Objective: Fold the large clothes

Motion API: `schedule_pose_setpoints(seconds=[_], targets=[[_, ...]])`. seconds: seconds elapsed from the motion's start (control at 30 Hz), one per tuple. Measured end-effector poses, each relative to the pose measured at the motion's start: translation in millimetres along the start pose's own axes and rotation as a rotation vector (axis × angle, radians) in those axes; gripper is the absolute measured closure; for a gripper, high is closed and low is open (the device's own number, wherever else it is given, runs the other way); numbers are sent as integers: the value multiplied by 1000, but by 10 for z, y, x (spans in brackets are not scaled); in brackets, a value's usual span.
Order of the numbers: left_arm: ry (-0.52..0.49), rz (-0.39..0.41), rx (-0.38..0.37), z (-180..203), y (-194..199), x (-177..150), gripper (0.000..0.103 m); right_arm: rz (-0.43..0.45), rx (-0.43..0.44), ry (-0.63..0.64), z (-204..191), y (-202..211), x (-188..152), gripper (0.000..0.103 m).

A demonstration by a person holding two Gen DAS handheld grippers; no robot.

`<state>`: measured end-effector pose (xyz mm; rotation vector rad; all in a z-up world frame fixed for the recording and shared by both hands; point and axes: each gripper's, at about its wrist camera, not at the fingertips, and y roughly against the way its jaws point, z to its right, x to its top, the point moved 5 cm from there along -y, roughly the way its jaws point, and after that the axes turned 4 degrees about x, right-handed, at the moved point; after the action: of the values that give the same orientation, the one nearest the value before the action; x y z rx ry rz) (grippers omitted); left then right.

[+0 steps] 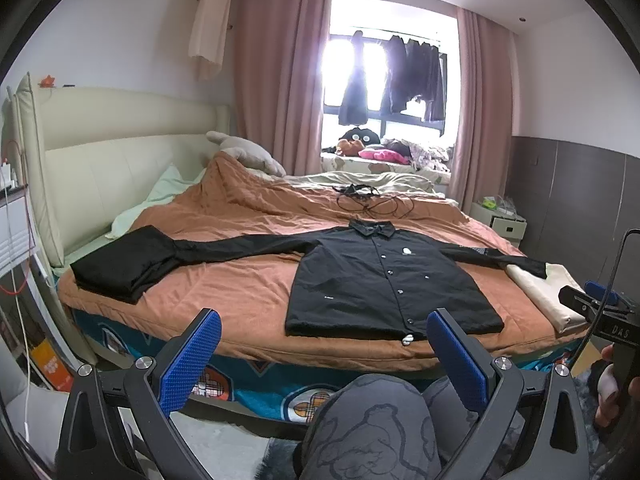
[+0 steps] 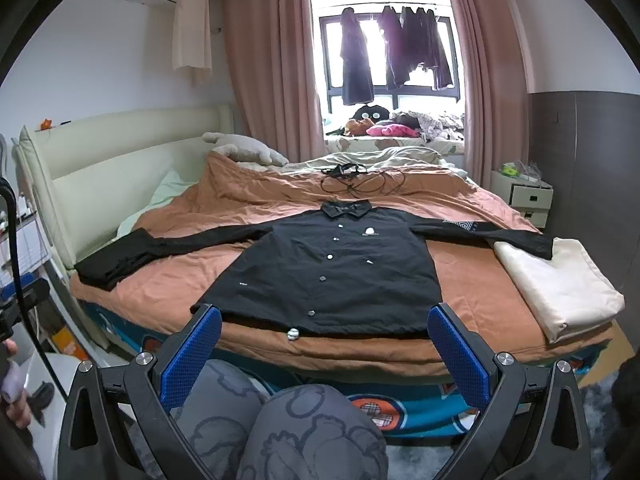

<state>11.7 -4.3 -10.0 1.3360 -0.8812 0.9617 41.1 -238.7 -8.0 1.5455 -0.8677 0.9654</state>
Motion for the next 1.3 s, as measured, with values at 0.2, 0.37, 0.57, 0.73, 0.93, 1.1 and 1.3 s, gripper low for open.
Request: schedule_pose_setpoints(seconds=[0.2,0.37,0.57,0.73,0.93,1.1,1.3], targets=[[-4,1,-6,2,1,14,0,0,-3,-1,-16,5,8,0],[-13,18,-19,24,42,32,0,3,-7,0,-25,3,14,0],[-15,12,-25,44,41,17,0,0,-8,6,-22,5,4,0],[-14,13,-17,63,36,33,0,3,-7,3,-10,1,7,0],[-17,3,-15,80,-29,64,0,7,-10,-1,19,-30,30,0],[-42,-8,-14,105,-110,118,0,0,-1,-12,40,-176,122,0],[-17,-32,-4,28,-316,183,0,-18,10,-6,-3,-393,216,0]])
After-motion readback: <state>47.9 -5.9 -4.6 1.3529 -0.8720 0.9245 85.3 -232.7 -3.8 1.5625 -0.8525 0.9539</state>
